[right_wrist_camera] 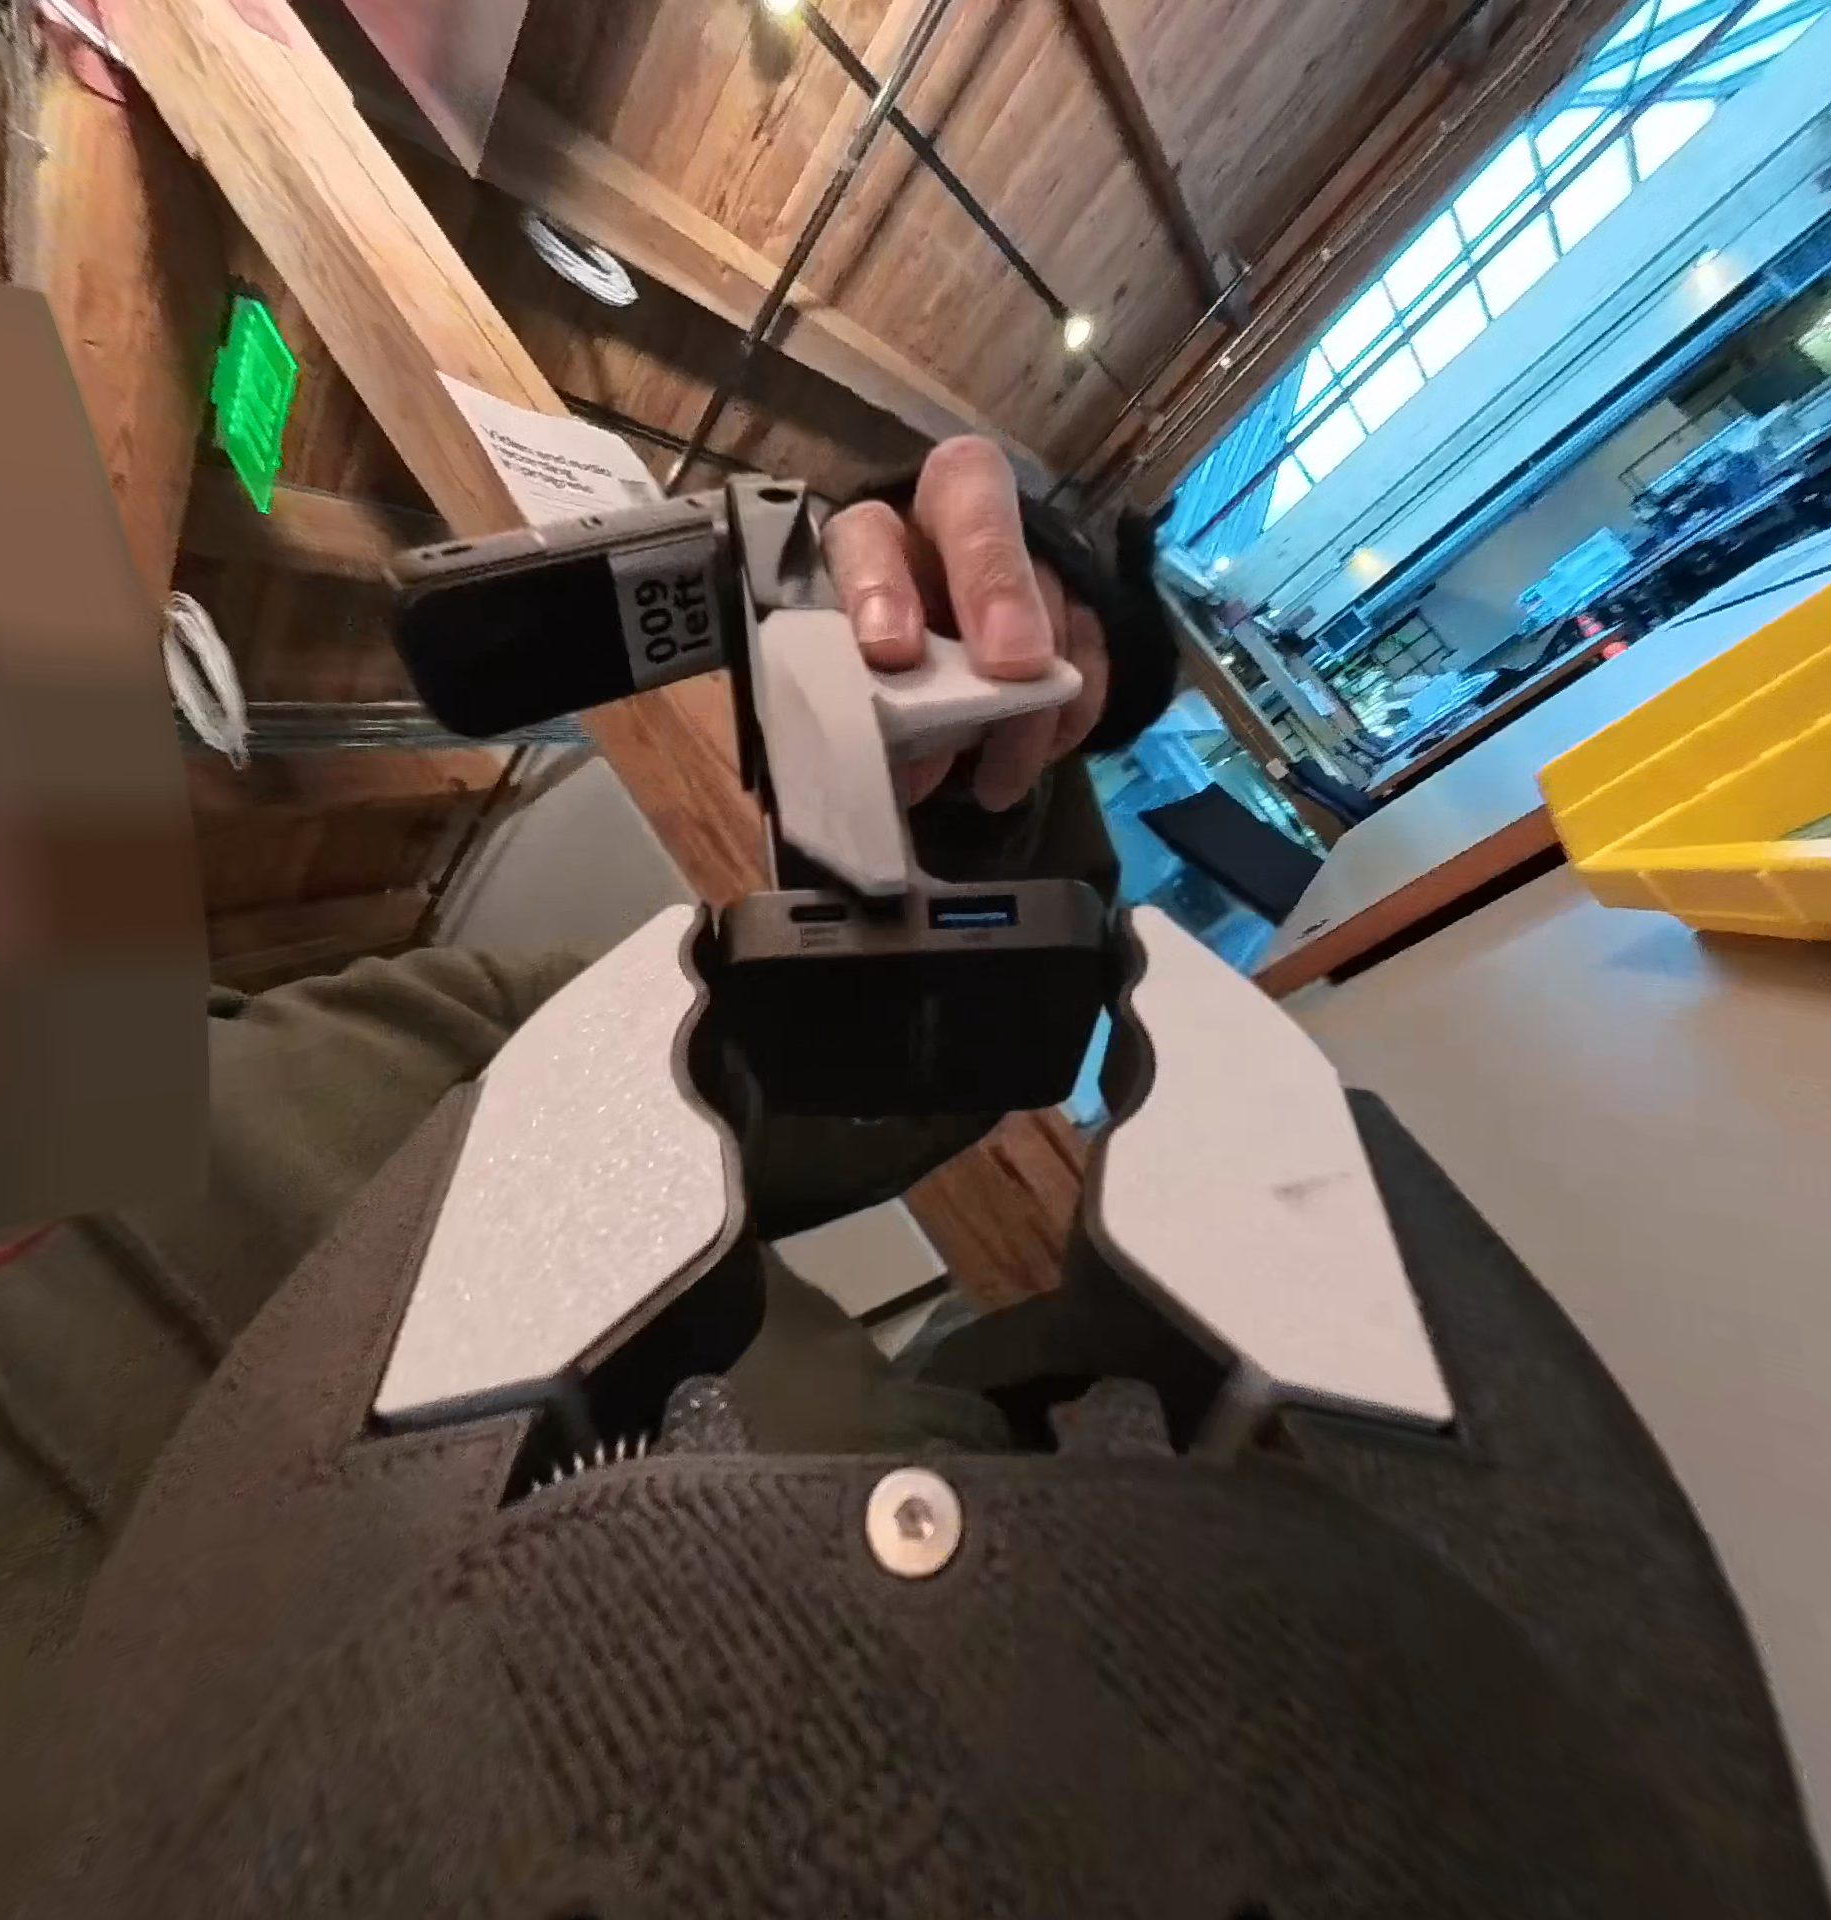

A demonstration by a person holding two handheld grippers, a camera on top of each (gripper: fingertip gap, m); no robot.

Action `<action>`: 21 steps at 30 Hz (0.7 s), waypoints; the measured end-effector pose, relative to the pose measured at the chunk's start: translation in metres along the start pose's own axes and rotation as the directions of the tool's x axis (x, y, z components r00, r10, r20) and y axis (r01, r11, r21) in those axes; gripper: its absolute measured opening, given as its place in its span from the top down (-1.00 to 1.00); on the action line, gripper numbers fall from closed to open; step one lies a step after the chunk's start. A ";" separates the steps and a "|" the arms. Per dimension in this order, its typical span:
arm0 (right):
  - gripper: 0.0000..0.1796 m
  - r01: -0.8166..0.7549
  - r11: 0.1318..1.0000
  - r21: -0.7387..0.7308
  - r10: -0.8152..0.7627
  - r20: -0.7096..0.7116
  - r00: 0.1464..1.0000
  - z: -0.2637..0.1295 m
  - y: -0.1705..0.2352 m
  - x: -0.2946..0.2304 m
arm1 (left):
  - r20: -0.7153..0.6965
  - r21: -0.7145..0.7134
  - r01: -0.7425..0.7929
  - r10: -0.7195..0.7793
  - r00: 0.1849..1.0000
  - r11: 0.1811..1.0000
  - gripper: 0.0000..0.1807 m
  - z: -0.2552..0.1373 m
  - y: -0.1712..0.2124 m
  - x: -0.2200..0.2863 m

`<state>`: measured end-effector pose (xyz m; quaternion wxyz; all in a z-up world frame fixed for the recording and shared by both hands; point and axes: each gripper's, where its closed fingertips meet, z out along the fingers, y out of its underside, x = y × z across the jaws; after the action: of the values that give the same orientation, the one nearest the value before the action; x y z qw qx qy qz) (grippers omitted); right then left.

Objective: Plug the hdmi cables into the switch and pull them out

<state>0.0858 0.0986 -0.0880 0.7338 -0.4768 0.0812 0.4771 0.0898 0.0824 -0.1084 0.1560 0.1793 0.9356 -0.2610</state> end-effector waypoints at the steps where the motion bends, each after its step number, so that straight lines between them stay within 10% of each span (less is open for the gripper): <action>1: 0.20 0.044 0.999 0.002 -0.044 -0.040 0.998 -0.002 -0.005 0.004 | 0.045 -0.038 0.071 -0.069 0.997 0.997 0.26 -0.001 0.008 -0.007; 5: 0.20 0.266 0.956 0.120 -0.244 -0.168 0.955 -0.024 -0.046 0.003 | 0.313 0.099 0.428 -0.436 0.844 0.898 0.10 -0.024 0.028 -0.044; 9: 0.20 0.460 0.853 0.246 -0.435 -0.150 0.888 -0.038 -0.071 -0.028 | 0.174 0.480 0.646 -0.787 0.592 0.593 0.11 -0.022 0.015 -0.045; 13: 0.20 0.502 0.820 0.276 -0.492 -0.111 0.864 -0.031 -0.066 -0.037 | -0.010 0.691 0.619 -0.851 0.526 0.374 0.27 -0.015 -0.003 -0.046; 21: 0.20 0.500 0.805 0.319 -0.499 -0.090 0.862 -0.022 -0.058 -0.037 | 0.038 0.706 0.520 -0.759 0.650 0.481 0.11 0.012 -0.019 -0.027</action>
<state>0.1185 0.0531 -0.0429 0.9026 -0.3515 0.0326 0.2465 0.1087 0.0538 -0.0999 0.1359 -0.1971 0.7399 -0.6286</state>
